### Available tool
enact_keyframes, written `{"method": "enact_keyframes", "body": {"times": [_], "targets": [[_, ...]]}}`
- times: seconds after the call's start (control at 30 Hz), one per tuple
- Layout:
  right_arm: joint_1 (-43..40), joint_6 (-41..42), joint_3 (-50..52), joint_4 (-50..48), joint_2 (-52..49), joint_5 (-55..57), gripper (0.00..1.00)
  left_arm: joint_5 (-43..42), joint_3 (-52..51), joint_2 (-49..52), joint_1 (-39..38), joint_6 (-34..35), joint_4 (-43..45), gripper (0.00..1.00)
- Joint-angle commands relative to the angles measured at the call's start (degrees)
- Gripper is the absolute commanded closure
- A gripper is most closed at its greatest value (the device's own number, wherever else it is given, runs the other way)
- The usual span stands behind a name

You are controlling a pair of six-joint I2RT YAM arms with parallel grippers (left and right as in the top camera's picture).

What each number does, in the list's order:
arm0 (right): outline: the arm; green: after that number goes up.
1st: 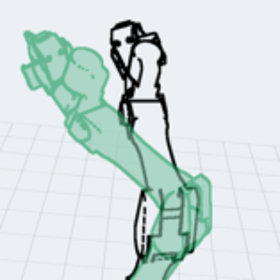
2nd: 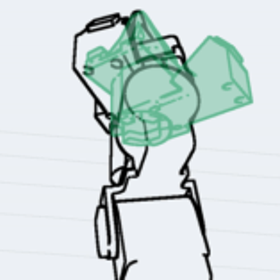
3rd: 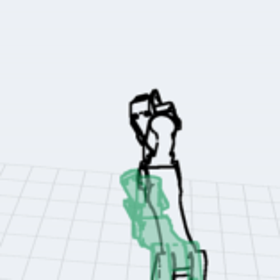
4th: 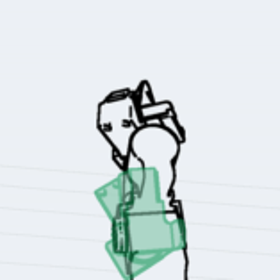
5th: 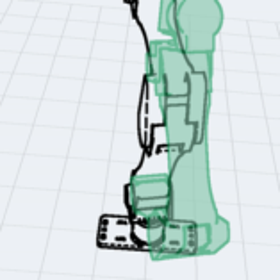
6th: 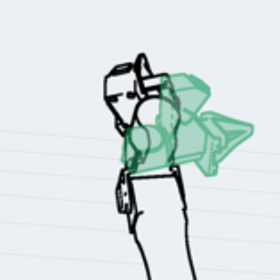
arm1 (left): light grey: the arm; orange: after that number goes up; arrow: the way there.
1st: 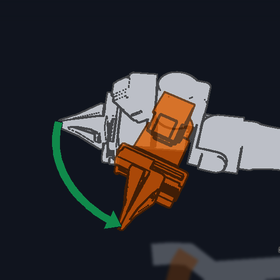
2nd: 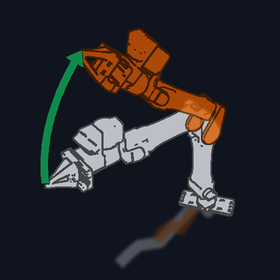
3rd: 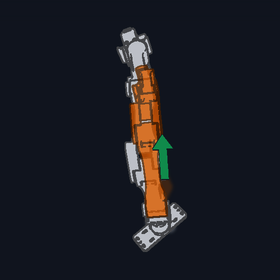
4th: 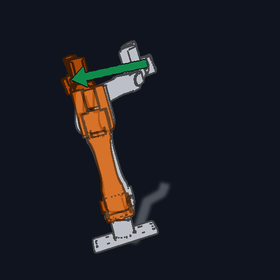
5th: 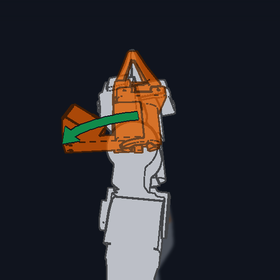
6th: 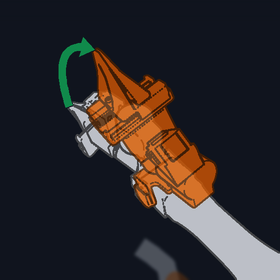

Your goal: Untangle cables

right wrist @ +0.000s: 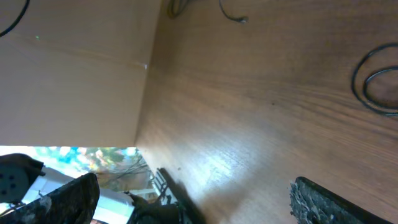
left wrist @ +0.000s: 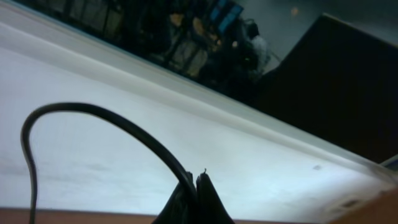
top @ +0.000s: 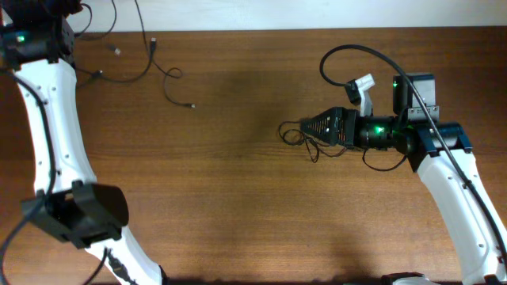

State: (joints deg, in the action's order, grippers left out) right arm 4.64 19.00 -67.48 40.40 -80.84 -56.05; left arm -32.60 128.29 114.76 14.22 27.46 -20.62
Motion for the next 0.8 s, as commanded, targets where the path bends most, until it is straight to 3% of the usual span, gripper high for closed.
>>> {"method": "enact_keyframes", "body": {"times": [0.0,0.2,0.4,0.47,0.6,0.77], "targets": [[-0.2,-1.0,-0.1,-0.1,0.7,2.8,0.02,-0.6,1.2,3.6,0.5,-1.7,2.5,1.00],[-0.2,-1.0,-0.1,-0.2,0.7,2.8,0.02,-4.1,1.3,4.3,0.6,-1.7,3.9,1.00],[-0.2,-1.0,-0.1,0.3,0.7,2.8,0.02,-37.3,1.2,4.3,1.9,-8.8,2.9,1.00],[-0.2,-1.0,-0.1,0.4,0.7,2.8,0.02,-41.3,1.2,4.3,3.5,-8.8,1.6,1.00],[-0.2,-1.0,-0.1,0.3,0.7,2.8,0.02,-40.6,1.2,4.3,7.4,-10.9,-5.4,1.00],[-0.2,-1.0,-0.1,0.1,0.7,2.8,0.02,-28.0,1.2,4.3,10.9,-19.0,-21.0,1.00]]}}
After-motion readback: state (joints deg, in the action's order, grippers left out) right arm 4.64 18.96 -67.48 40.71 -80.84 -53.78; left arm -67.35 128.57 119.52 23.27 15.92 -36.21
